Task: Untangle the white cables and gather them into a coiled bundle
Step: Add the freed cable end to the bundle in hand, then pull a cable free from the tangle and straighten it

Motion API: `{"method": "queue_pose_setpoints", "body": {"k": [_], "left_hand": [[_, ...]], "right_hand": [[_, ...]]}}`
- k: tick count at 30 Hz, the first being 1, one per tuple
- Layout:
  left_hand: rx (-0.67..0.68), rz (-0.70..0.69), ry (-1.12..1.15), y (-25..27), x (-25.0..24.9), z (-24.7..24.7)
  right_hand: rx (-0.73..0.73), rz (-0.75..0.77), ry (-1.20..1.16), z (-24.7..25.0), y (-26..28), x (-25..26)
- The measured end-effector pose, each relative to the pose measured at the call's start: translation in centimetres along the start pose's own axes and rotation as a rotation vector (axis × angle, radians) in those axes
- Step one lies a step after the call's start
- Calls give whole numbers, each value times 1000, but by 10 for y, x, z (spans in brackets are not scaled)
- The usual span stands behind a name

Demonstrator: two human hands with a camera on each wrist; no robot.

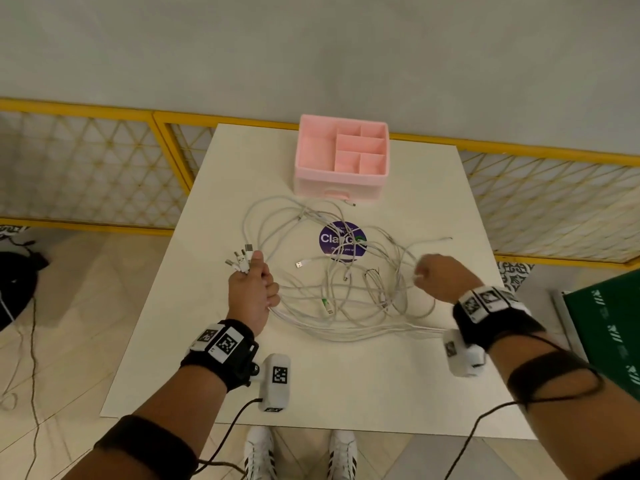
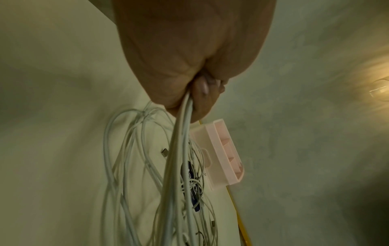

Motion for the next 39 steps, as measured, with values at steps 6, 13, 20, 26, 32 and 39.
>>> {"method": "queue_pose_setpoints", "body": {"k": [6, 13, 20, 26, 32, 39], "left_hand": [[-5, -5, -11, 4, 6, 10], [-37, -13, -69, 10, 4, 13], [-15, 9, -107, 6, 6, 0], [27, 46, -34, -3, -15, -19], [39, 147, 189, -11, -32, -22], [170, -10, 201, 2, -56, -38]], "right_hand": [[69, 334, -244, -37, -11, 162], [76, 227, -238, -95, -16, 194], [-70, 507, -742, -49, 22, 201], [-40, 594, -769, -45, 50, 185], [22, 514, -624, -49, 52, 125], [-218, 220, -380, -39, 31, 56]]}}
Point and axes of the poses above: each hand's wrist, its own y-axis away from the middle knuckle, its own z-axis out of the back of the hand, x = y × z, the point moved 5 cm from there along -y, towards the middle knuckle, and after that the axes turned 3 degrees about -y, right-handed, at the moved point
